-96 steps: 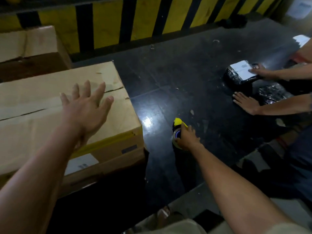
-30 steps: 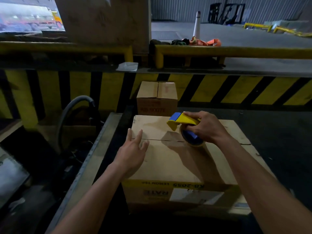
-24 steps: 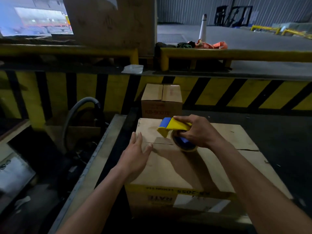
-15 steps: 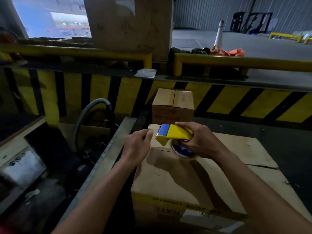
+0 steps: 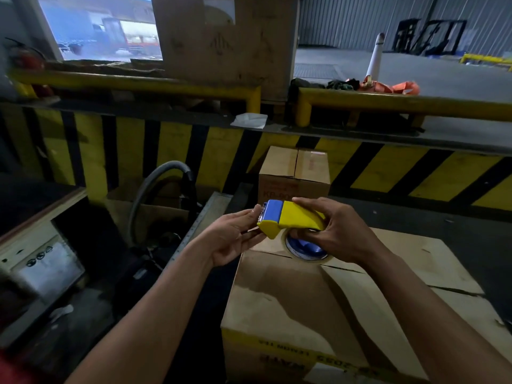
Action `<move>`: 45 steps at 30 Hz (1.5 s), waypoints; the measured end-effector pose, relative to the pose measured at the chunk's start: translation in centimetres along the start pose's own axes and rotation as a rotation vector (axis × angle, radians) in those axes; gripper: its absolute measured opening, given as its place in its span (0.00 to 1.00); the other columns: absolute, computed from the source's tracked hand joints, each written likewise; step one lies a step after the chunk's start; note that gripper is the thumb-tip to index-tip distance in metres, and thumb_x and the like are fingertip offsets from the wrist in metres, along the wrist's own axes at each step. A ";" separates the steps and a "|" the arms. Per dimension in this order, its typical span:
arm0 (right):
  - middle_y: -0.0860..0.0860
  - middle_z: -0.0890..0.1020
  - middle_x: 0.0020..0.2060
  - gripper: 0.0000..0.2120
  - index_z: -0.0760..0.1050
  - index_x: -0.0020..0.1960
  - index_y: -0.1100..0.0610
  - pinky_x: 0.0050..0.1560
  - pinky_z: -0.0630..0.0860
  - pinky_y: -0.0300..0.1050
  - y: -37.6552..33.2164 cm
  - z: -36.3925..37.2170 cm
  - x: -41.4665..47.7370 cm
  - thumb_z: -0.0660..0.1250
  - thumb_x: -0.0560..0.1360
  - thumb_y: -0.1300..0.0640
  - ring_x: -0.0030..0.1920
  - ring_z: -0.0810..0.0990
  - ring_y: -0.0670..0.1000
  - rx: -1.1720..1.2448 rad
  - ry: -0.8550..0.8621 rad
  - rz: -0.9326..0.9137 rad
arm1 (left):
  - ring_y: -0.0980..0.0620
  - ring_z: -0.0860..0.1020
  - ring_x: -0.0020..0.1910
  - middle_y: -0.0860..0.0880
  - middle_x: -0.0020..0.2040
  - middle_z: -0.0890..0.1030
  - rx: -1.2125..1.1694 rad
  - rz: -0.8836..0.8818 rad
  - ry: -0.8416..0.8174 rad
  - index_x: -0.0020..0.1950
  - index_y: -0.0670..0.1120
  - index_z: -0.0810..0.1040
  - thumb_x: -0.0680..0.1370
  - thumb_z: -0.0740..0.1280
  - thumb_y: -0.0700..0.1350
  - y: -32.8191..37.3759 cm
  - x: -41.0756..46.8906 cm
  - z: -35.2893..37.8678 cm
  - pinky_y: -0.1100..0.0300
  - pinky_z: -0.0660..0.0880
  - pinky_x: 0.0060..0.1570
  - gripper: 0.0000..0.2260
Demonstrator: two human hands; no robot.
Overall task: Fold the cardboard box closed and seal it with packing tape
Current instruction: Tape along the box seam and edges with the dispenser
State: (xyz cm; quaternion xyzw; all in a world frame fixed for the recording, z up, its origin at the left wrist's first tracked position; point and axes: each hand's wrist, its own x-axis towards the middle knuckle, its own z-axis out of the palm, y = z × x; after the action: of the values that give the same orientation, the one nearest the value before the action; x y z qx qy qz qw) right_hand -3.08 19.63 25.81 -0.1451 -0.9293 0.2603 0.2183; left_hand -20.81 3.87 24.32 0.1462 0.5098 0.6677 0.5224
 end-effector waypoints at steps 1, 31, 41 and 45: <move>0.46 0.76 0.59 0.42 0.65 0.75 0.49 0.50 0.71 0.37 0.0 0.0 -0.1 0.68 0.63 0.35 0.56 0.73 0.46 0.005 0.005 0.002 | 0.51 0.85 0.47 0.44 0.50 0.86 -0.030 -0.006 -0.012 0.60 0.42 0.81 0.77 0.68 0.49 -0.1 0.1 -0.1 0.58 0.83 0.50 0.15; 0.45 0.75 0.59 0.43 0.66 0.74 0.48 0.51 0.73 0.39 0.2 -0.6 -0.4 0.68 0.62 0.34 0.57 0.73 0.45 0.024 0.017 -0.003 | 0.49 0.83 0.46 0.38 0.50 0.83 0.140 -0.269 0.002 0.63 0.34 0.77 0.82 0.66 0.40 0.4 0.8 0.1 0.57 0.84 0.46 0.13; 0.45 0.75 0.59 0.41 0.66 0.75 0.49 0.51 0.71 0.36 0.0 -0.7 -0.3 0.71 0.64 0.39 0.58 0.73 0.45 0.038 -0.039 -0.008 | 0.50 0.80 0.43 0.40 0.47 0.82 0.204 -0.220 0.135 0.56 0.36 0.78 0.84 0.61 0.36 0.8 1.5 0.7 0.61 0.83 0.35 0.08; 0.39 0.71 0.54 0.40 0.65 0.75 0.48 0.47 0.69 0.32 -0.2 -1.5 -0.2 0.72 0.65 0.41 0.56 0.71 0.44 0.006 -0.069 -0.003 | 0.50 0.81 0.44 0.40 0.50 0.82 0.249 -0.221 0.149 0.58 0.37 0.79 0.82 0.63 0.35 1.7 1.5 1.0 0.62 0.82 0.35 0.07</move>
State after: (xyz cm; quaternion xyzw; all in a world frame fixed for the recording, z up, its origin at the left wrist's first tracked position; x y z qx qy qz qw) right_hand -2.21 20.03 26.96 -0.1338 -0.9357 0.2676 0.1869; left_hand -21.64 5.72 25.67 0.1028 0.6387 0.5471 0.5312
